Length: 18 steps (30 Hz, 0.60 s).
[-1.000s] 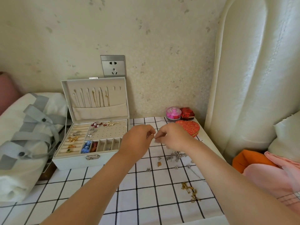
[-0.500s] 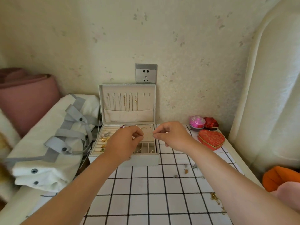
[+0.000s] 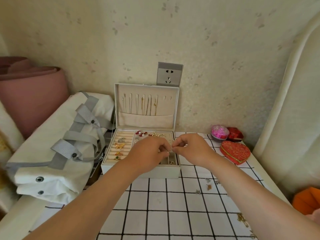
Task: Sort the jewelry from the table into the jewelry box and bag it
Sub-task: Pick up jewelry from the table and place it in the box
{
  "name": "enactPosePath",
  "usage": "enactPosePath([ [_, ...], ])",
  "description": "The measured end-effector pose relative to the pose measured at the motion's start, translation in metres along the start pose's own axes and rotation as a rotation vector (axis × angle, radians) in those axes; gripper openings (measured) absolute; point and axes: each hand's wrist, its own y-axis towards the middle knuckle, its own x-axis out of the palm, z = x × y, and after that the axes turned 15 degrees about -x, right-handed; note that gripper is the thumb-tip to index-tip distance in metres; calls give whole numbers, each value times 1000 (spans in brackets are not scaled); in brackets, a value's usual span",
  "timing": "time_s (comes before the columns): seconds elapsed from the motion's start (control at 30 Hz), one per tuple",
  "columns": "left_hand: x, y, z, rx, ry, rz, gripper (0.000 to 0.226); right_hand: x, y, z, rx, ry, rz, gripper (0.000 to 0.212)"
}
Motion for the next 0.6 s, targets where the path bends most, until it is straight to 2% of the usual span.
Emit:
enactPosePath([
  [0.13,4,-1,-2,36,125,74,5,0,2,-2,5,17,18,16],
  [0.27,6,-1,-4,20,163,128,10,1,2,-3,-7,9,10,14],
  [0.5,1,-2,-7,40,163,40,18,0,1,-6,-12,12,9,14],
  [0.6,0,-2,-14,95,185,-15,33,-2,1,-6,-16,14,8,16],
])
